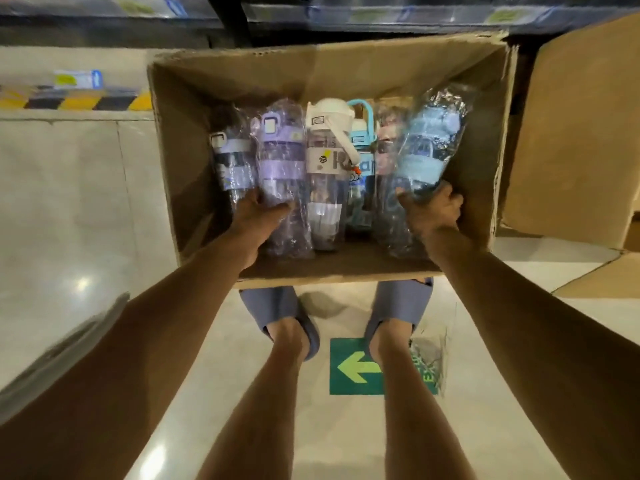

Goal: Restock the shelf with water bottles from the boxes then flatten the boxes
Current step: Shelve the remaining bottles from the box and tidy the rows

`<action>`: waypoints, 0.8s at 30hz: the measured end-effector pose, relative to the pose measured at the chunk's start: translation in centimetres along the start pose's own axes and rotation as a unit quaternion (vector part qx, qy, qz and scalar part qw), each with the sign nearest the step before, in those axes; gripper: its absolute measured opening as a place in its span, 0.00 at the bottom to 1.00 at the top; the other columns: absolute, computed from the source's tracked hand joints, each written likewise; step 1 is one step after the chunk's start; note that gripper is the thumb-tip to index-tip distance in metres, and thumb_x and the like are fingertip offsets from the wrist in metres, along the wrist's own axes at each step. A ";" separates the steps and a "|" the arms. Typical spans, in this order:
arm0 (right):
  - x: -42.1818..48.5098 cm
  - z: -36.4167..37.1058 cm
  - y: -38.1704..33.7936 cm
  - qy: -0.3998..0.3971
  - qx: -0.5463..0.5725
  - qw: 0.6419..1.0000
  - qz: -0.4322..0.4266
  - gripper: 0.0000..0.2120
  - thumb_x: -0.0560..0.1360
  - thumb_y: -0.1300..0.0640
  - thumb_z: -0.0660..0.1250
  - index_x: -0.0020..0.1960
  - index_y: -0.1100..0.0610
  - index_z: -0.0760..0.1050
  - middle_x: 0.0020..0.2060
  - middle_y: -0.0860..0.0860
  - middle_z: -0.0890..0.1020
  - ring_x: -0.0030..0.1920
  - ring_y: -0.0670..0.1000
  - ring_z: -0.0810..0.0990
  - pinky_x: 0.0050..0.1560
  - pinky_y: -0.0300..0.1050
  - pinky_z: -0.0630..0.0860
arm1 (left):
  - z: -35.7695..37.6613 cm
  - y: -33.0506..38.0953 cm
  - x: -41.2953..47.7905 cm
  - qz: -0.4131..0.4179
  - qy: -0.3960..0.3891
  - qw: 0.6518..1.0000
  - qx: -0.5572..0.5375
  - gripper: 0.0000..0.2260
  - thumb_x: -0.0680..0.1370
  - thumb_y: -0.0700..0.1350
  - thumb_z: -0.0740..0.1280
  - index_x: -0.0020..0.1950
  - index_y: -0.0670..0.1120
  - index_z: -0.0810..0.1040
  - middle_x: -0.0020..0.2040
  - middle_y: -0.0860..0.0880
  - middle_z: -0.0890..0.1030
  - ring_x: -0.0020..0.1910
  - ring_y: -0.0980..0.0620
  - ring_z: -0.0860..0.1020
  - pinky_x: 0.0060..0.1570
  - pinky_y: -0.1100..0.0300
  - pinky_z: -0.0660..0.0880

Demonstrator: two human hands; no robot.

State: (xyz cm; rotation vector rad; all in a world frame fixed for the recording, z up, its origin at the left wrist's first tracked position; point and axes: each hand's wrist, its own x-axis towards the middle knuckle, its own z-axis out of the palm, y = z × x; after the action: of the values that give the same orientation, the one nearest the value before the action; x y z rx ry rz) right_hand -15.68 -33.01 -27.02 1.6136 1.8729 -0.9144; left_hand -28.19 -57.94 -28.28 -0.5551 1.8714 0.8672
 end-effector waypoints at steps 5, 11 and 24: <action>1.1 0.5 -0.4 -0.040 0.148 0.986 0.065 0.46 0.72 0.50 0.79 0.78 0.55 0.54 0.72 0.57 0.67 0.70 0.60 0.70 0.72 0.60 0.70 | 0.9 -0.1 1.5 -0.007 0.028 0.999 0.029 0.51 0.48 0.69 0.78 0.69 0.55 0.69 0.67 0.49 0.76 0.64 0.46 0.77 0.64 0.43 0.76; 1.5 -0.1 -1.5 -0.041 0.195 0.978 0.055 0.44 0.66 0.45 0.83 0.75 0.53 0.66 0.58 0.50 0.77 0.53 0.52 0.78 0.48 0.45 0.75 | 1.7 1.6 0.7 -0.021 0.040 0.999 0.021 0.34 0.71 0.49 0.81 0.67 0.49 0.62 0.55 0.50 0.76 0.51 0.53 0.77 0.47 0.58 0.77; -6.5 -5.2 -1.7 -0.201 0.320 0.922 -0.085 0.24 0.73 0.56 0.79 0.67 0.54 0.76 0.56 0.57 0.85 0.53 0.57 0.87 0.49 0.53 0.85 | 2.0 5.2 -5.8 -0.004 0.048 0.996 -0.070 0.27 0.74 0.47 0.78 0.67 0.49 0.68 0.53 0.50 0.79 0.44 0.56 0.78 0.28 0.66 0.73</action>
State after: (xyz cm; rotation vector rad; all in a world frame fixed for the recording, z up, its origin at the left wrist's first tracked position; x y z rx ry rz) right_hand -15.91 -33.42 -18.57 1.4380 1.5125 -1.9247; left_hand -28.14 -53.05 -21.90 -0.7022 1.9022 0.9873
